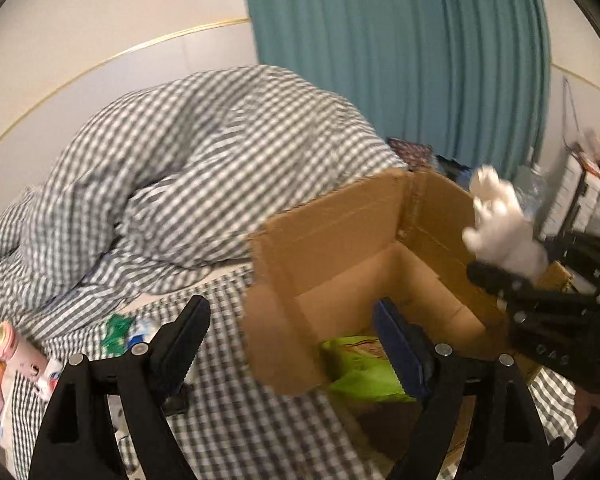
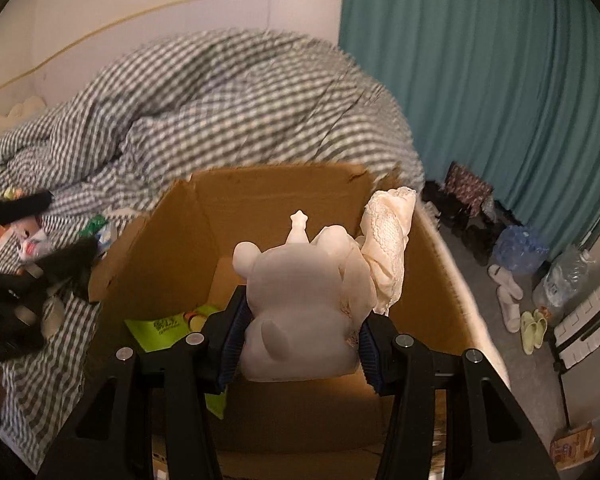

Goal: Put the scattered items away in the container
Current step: 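Release the wipes pack and bear figurine into the box, opening both tools, then move both tools back to the bed toward the orange and black cup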

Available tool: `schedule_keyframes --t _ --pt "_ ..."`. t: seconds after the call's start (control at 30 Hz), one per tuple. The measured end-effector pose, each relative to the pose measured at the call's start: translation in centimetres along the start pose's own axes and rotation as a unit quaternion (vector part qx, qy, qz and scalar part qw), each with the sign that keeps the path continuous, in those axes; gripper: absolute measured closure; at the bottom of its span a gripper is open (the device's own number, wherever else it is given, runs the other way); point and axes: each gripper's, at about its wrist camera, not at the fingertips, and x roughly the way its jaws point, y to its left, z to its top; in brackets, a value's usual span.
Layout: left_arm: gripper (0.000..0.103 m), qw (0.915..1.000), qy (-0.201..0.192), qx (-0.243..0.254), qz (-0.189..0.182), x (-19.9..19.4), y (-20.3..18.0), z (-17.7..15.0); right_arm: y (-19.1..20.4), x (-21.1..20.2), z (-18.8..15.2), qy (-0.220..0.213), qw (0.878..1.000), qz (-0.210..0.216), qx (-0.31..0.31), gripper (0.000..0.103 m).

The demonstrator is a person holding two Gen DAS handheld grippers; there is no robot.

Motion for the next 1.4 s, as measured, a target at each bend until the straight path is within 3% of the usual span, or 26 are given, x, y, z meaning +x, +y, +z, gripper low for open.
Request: schedule_keyframes --t 0.3,0.37,0.43,0.47,0.57,0.93,1.4 --pt "0.017 0.999 -0.004 -0.029 0.034 -2.0 5.2 -0.8 2.0 2.1 -0.9 0.046 0.999 -0.012 0.009 0.053" --pt "0.017 0.9986 -0.008 -0.036 0.037 -2.6 6.1 -0.9 2.1 2.4 -1.1 0.059 0.998 -0.022 0.013 0.047" --pt "0.017 0.9983 -0.01 -0.041 0.04 -3.2 6.7 -0.9 2.1 2.5 -1.1 0.065 0.997 -0.031 0.021 0.02" --pt "0.017 0.9982 -0.011 -0.043 0.04 -3.5 6.8 -0.9 2.0 2.3 -1.1 0.065 0.997 -0.036 0.028 0.013" --pt "0.017 0.9979 -0.016 -0.048 0.041 -4.3 7.3 -0.9 1.8 1.5 -0.8 0.06 0.997 -0.044 0.037 0.009" --pt "0.012 0.996 -0.043 -0.061 0.048 -8.6 8.8 -0.9 2.3 -6.7 1.8 -0.054 0.995 -0.053 0.062 0.004" --pt "0.0 0.9867 -0.09 -0.097 0.094 -17.2 14.6 -3.0 9.2 -16.2 4.2 -0.192 0.981 -0.034 0.019 0.0"
